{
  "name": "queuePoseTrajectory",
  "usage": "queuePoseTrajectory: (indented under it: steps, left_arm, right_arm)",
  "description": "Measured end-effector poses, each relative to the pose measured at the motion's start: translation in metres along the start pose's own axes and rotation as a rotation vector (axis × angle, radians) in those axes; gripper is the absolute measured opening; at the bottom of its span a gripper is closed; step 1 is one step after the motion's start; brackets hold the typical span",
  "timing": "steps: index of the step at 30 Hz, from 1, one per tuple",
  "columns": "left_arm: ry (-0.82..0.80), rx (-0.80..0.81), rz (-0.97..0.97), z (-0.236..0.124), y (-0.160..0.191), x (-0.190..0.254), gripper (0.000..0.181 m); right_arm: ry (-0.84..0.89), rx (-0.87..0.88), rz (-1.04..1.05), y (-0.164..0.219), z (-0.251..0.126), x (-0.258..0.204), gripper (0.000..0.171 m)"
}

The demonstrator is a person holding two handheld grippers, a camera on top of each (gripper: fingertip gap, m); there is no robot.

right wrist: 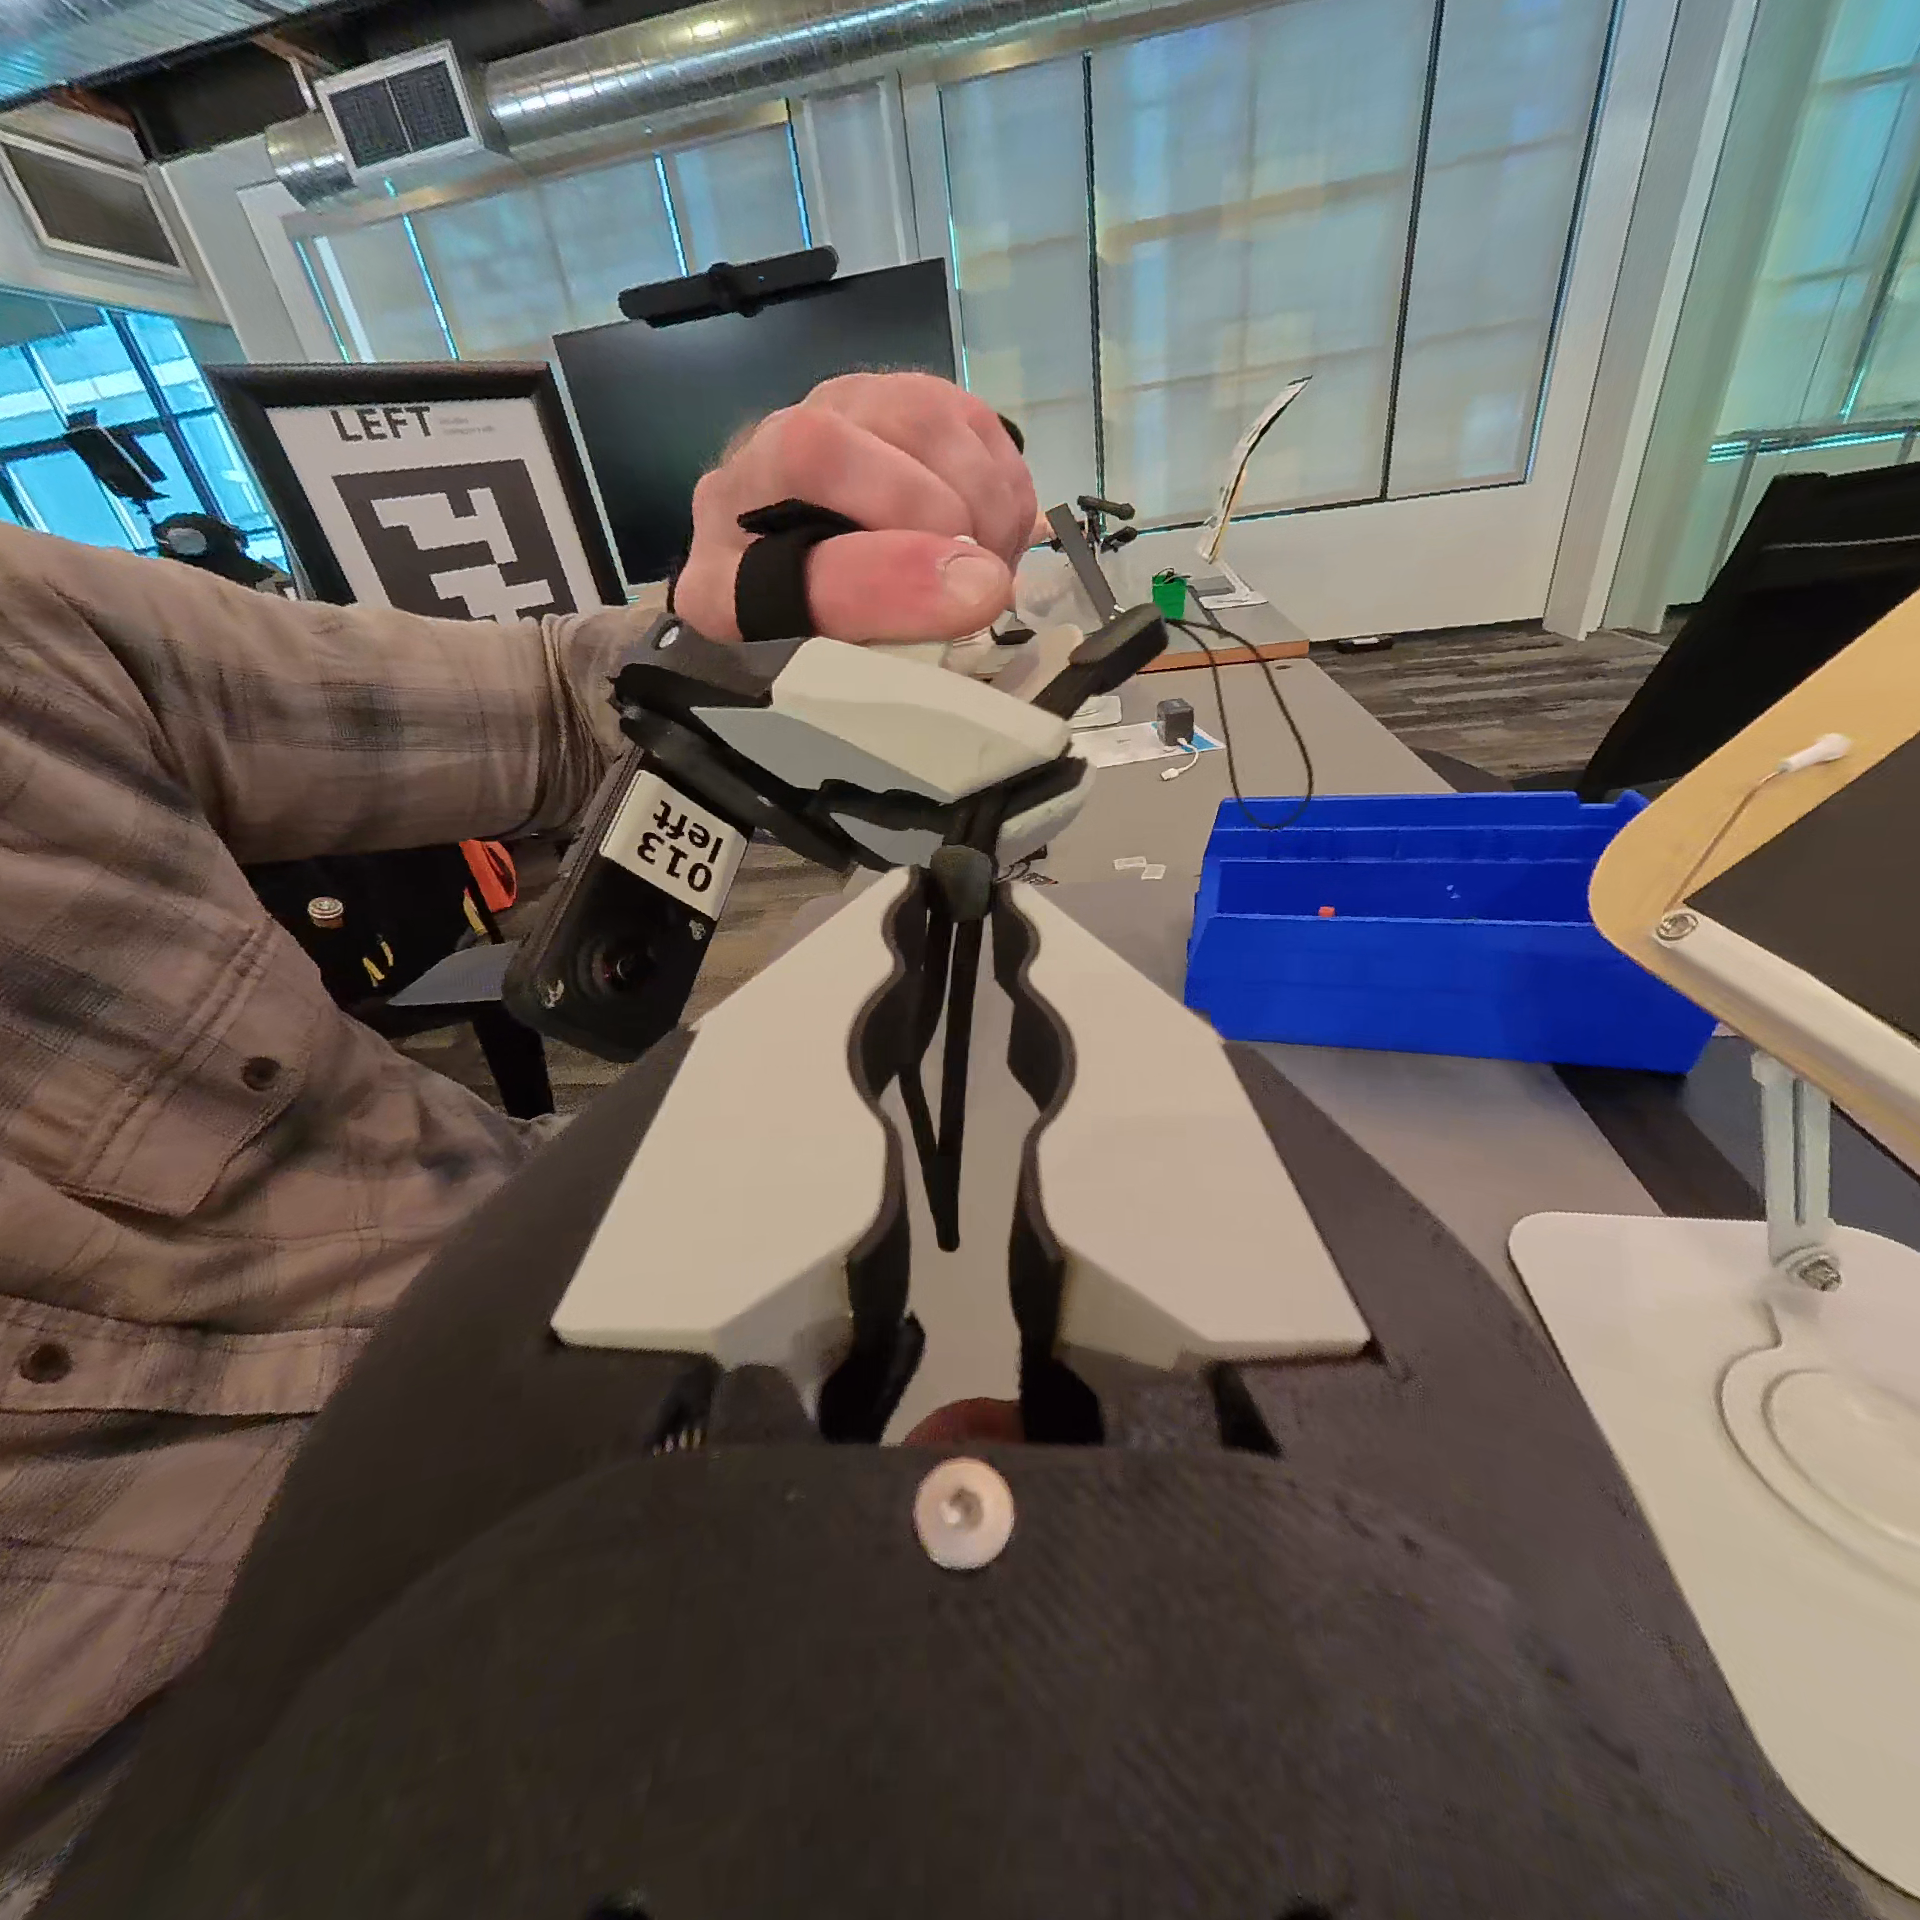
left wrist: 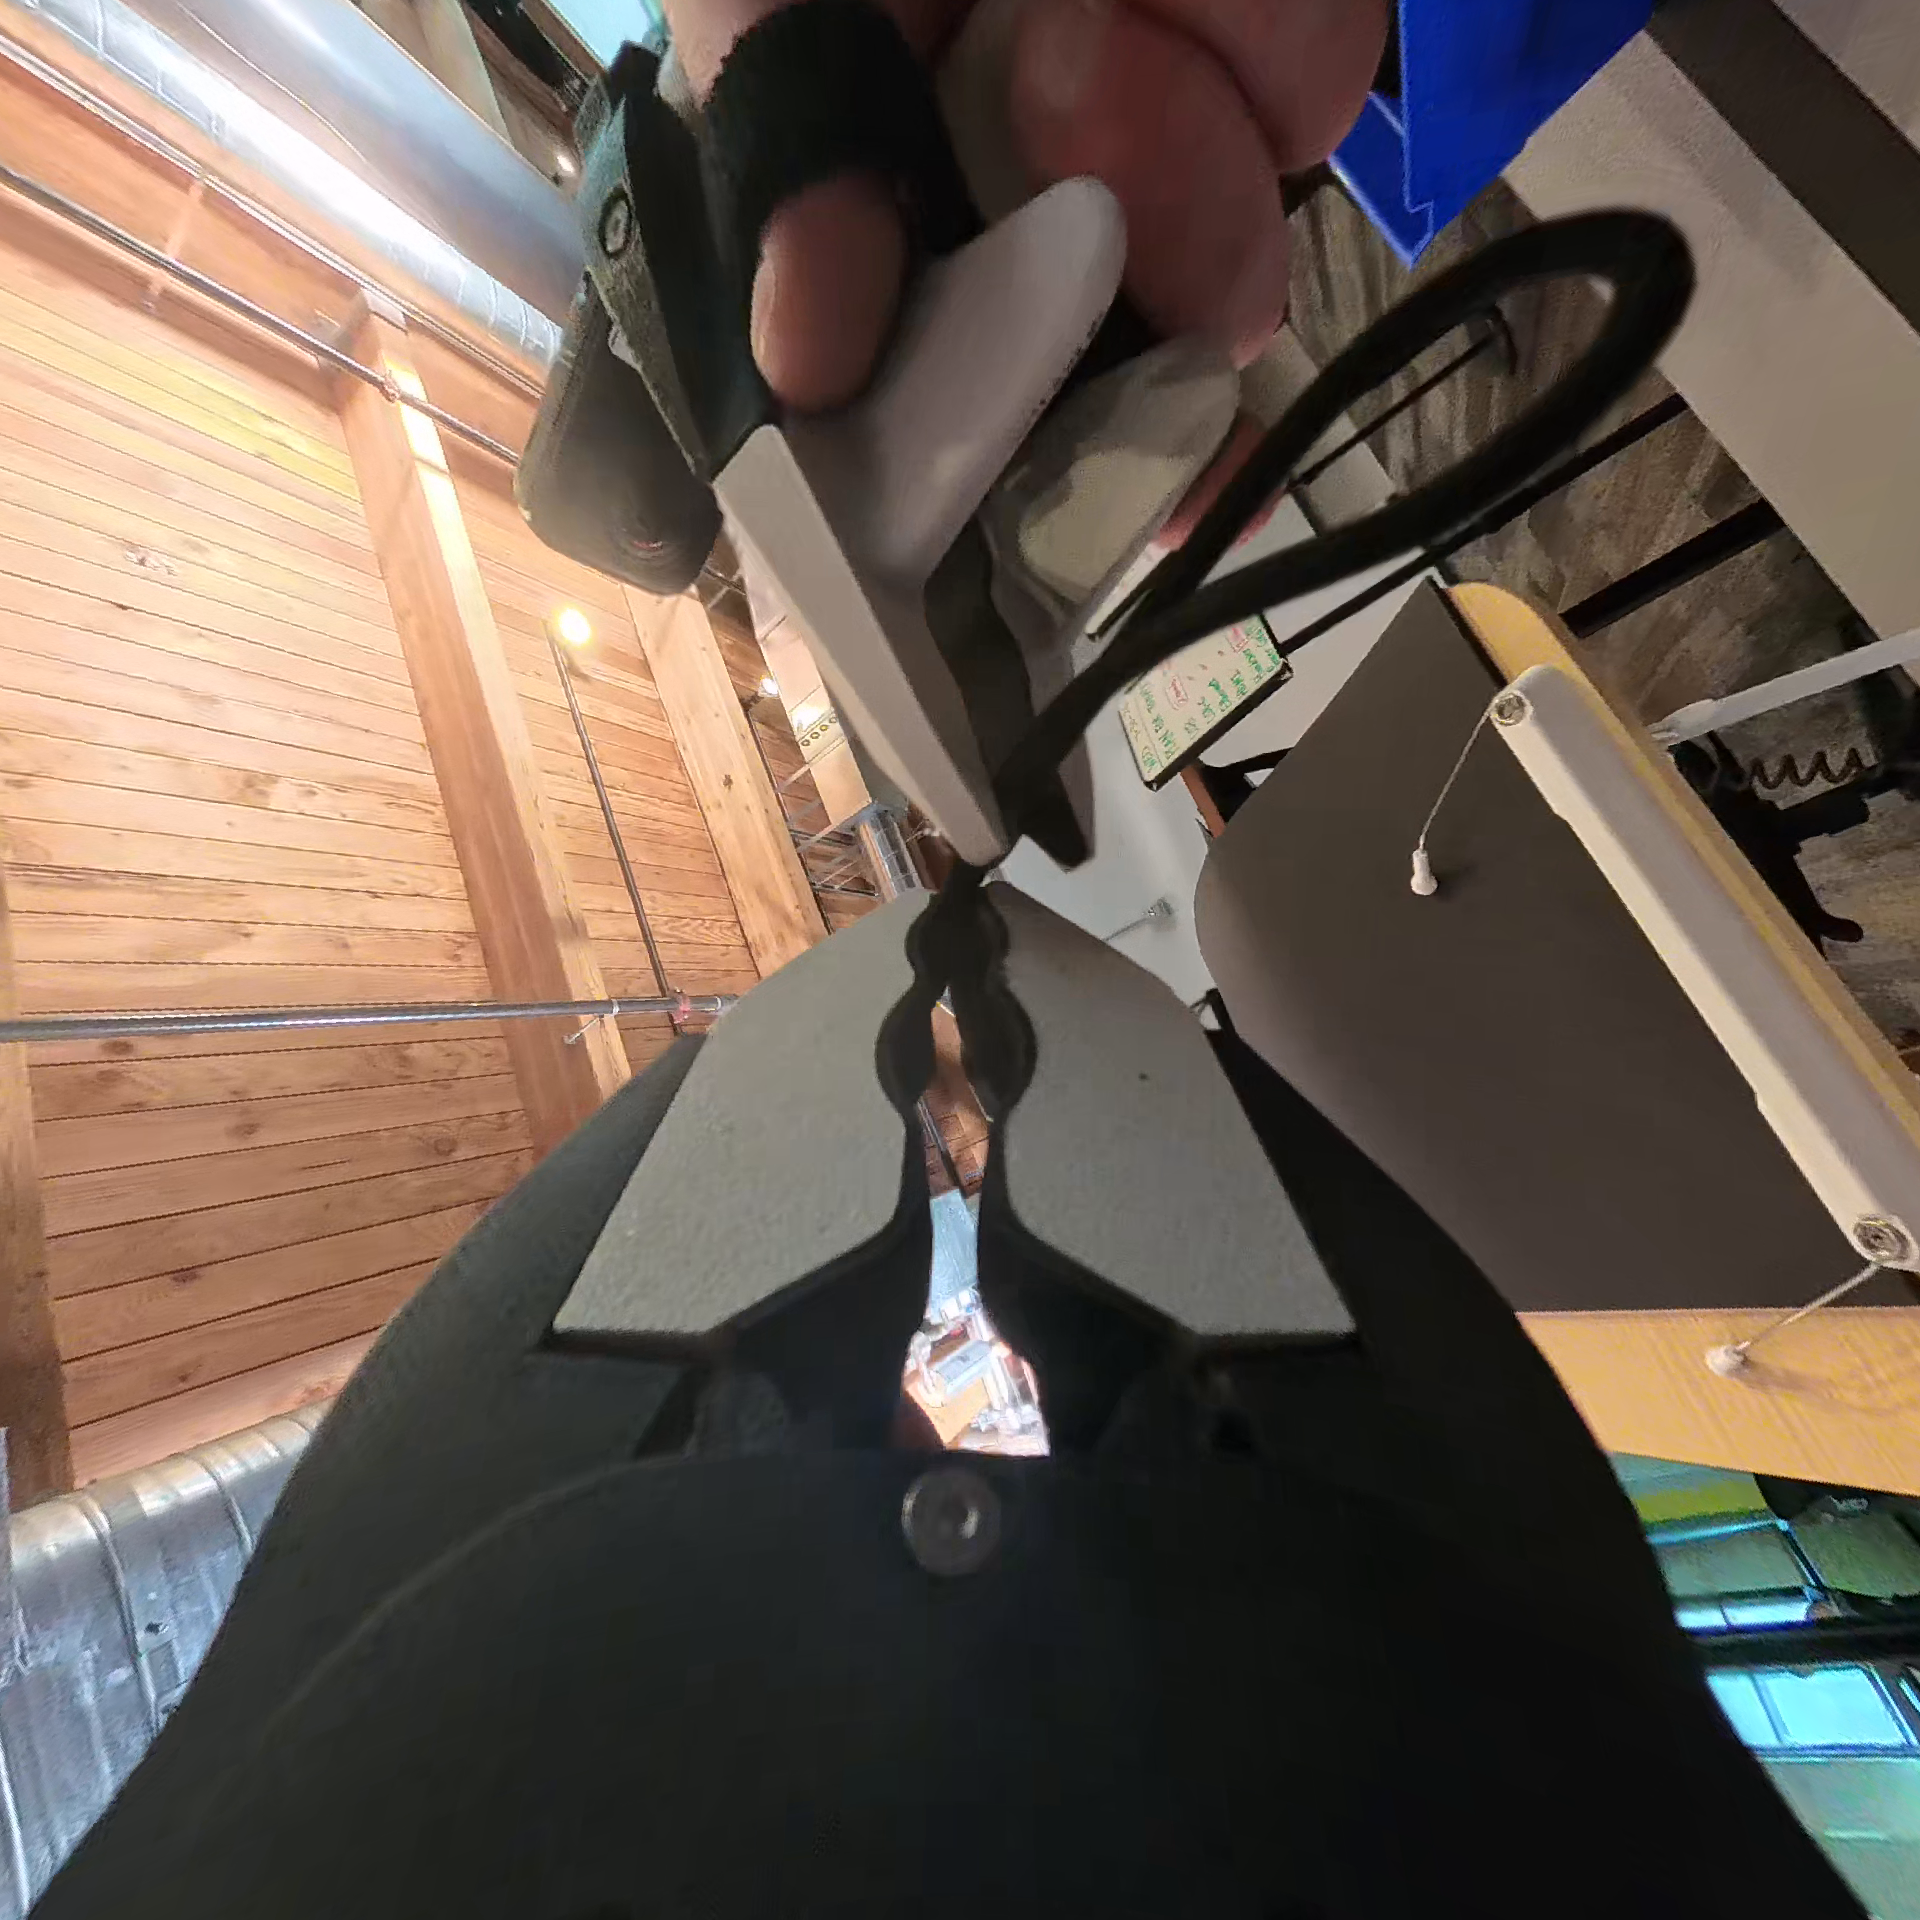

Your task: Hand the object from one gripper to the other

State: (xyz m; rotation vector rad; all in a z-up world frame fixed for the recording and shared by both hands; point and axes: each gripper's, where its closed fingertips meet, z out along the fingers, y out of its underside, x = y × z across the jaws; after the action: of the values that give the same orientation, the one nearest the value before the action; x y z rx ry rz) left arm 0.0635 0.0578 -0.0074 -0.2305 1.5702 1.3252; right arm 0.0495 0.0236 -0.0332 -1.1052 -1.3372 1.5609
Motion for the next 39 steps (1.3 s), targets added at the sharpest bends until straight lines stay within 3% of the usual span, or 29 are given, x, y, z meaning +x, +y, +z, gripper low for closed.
queuePoseTrajectory:
  steps: [9,18,21,24,30,36,39]
  left_arm:
    - [-0.037,-0.004,-0.022,-0.002,0.003,-0.004,0.004]
    - [0.002,-0.072,-0.243,-0.005,0.023,-0.012,0.039]
    - [-0.005,-0.107,-0.363,-0.014,0.037,-0.019,0.038]
    - [0.028,-0.206,-0.434,-0.023,0.061,-0.003,0.033]
    - [0.155,-0.387,-0.508,-0.041,0.099,0.062,0.031]
    - [0.293,-0.533,-0.632,-0.06,0.125,0.117,0.031]
    - [0.345,-0.612,-0.7,-0.072,0.144,0.14,0.031]
  right_arm:
    - [0.008,0.036,-0.039,-0.005,0.003,-0.002,0.008]
    - [0.196,-0.009,-0.166,-0.018,-0.022,0.022,0.008]
    - [0.415,-0.124,-0.312,-0.027,-0.062,0.049,0.008]
    - [0.701,-0.372,-0.411,-0.022,-0.131,0.083,0.009]
    - [1.106,-0.565,-0.254,-0.008,-0.28,0.125,0.008]
    - [1.26,-0.835,0.029,0.067,-0.379,0.141,0.009]
    - [1.265,-0.968,0.147,0.106,-0.406,0.142,0.009]
